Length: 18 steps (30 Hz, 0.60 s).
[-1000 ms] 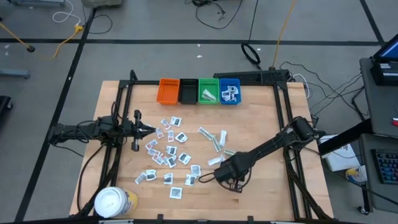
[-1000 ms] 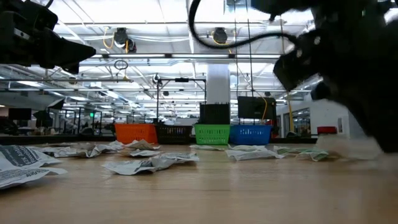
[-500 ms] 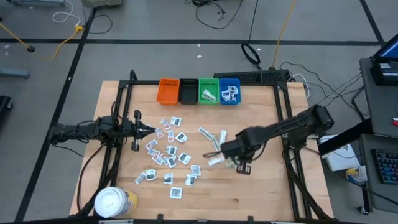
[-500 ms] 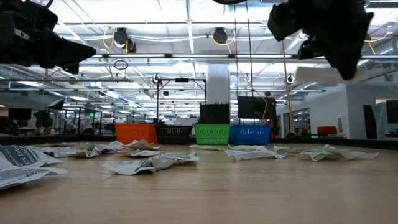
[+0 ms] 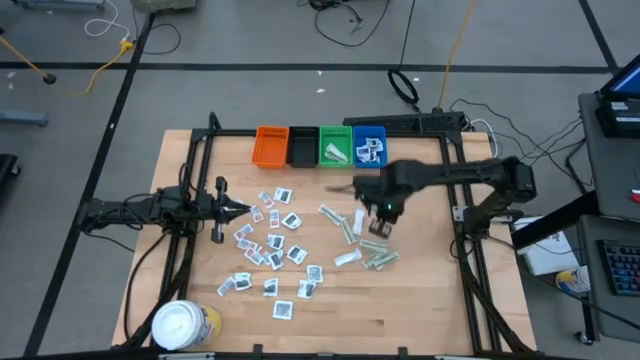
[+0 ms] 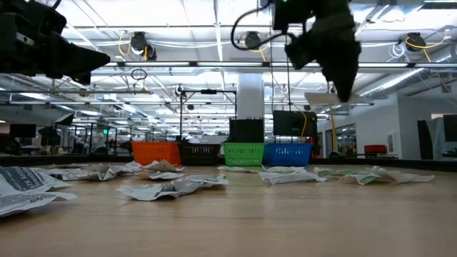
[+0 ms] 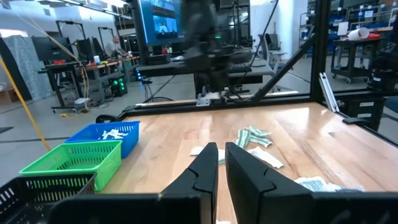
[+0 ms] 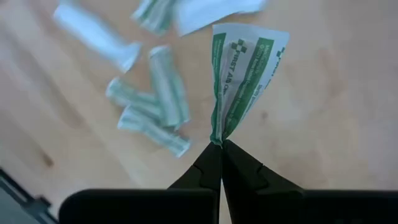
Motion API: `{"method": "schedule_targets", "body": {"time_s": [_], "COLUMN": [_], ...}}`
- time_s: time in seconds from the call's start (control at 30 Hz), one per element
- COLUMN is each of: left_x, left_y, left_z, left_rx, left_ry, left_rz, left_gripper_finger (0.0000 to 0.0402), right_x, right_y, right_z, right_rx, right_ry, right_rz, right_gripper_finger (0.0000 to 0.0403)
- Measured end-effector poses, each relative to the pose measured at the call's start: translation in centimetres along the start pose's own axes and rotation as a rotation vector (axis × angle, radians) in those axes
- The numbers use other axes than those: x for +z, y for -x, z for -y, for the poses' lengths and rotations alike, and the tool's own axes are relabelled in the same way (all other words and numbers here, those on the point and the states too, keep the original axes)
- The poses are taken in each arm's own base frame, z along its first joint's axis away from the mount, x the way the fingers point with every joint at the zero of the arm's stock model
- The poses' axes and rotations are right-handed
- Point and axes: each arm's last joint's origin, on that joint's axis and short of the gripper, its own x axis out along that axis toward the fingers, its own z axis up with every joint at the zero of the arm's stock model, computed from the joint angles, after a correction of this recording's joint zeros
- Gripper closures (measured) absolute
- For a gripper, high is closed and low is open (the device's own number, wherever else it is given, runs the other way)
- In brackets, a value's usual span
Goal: Pick & Place First Aid Supplies
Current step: Put the green bandage into the green bin
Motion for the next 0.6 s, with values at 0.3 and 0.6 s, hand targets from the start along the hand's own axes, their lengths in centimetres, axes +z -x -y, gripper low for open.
{"method": "schedule_targets", "body": {"time_s": [0.3, 0.6], "left_x": [0.0, 0.0], "left_y": [0.0, 0.0], "left_z": [0.0, 0.0], "left_rx": [0.0, 0.0], "left_ry": [0.0, 0.0], "left_rz": [0.0, 0.0], "left_gripper_finger": [0.0364, 0.0364], "right_x": [2.1, 2.8], "right_y": [1.1, 1.7], "right_z": [7.2, 11.6], "right_rx": [0.014, 0.027], "right_ry": [-0.269, -0.383], "right_rz": [0.026, 0.059], "right_gripper_finger": [0.0402, 0.0403]}}
